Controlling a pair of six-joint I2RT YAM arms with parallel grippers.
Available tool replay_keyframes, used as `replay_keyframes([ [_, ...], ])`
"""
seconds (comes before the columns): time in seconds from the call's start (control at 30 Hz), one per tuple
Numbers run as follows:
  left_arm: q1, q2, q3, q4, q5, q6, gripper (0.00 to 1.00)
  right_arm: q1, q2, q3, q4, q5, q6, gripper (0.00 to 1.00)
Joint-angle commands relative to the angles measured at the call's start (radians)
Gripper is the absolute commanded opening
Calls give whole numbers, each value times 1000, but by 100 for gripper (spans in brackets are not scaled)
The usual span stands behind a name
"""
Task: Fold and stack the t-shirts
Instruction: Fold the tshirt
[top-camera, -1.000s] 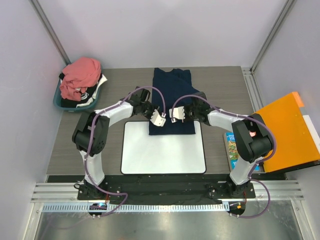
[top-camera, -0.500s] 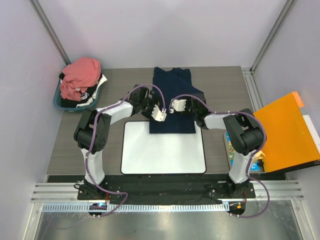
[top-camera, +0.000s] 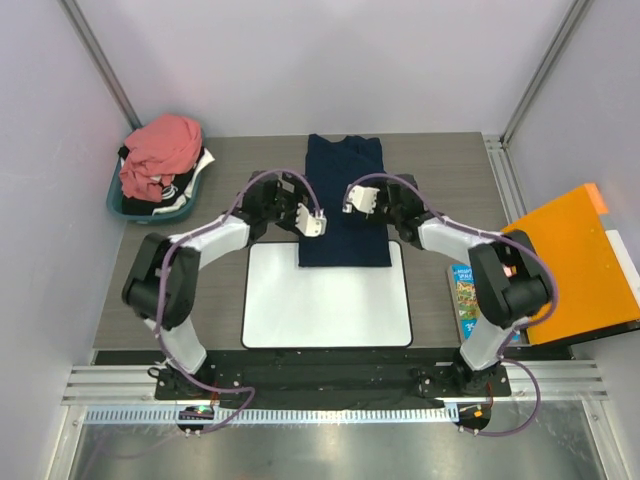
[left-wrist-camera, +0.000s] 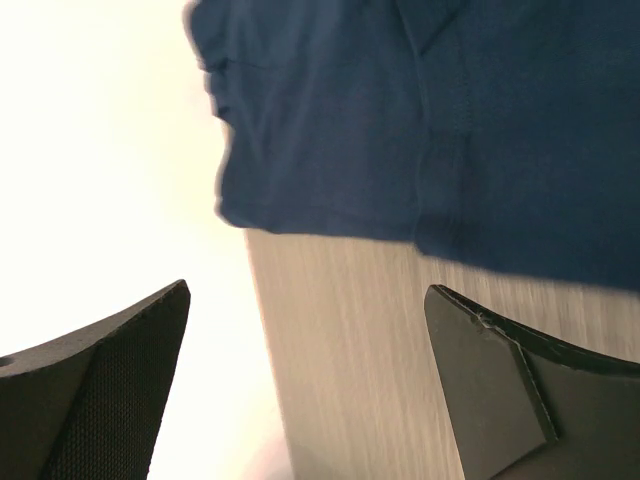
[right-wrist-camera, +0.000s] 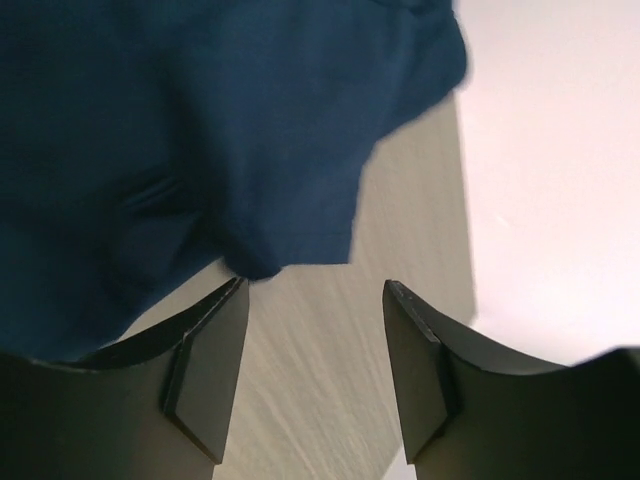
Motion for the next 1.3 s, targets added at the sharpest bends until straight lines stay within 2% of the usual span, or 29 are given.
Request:
replay_keyframes([
  [0.0, 4, -181, -89, -164, 132, 4, 100, -12, -178, 1, -432, -303, -49, 59],
  [0.17, -27, -306, -239, -319, 217, 111, 100, -10, -288, -66, -687, -508, -156, 57],
  [0.23, -40, -336, -261, -396, 229, 121, 100, 2, -310, -94, -718, -527, -178, 57],
  [0.37, -91, -370, -328, -428, 237, 130, 100, 25, -327, -126, -787, -542, -210, 57],
  [0.53, -125, -317, -339, -381, 197, 98, 100, 42, -313, -158, -775, -532, -204, 57],
  [0.8, -134, -173, -278, -187, 108, 12, 100, 51, -290, -206, -622, -461, -161, 56],
  [0.97, -134, -109, -252, -149, 93, 16, 100, 51, -252, -224, -542, -432, -155, 56],
  [1.07, -133, -98, -244, -149, 97, 19, 100, 49, -224, -220, -522, -417, -154, 51],
  [1.13, -133, -98, -241, -158, 97, 25, 97, 49, -201, -215, -517, -410, -157, 44],
  [1.2, -134, -100, -235, -169, 96, 38, 90, 48, -178, -210, -502, -404, -157, 40],
  [1.27, -134, -101, -223, -230, 99, 44, 69, 48, -166, -203, -491, -401, -155, 32],
])
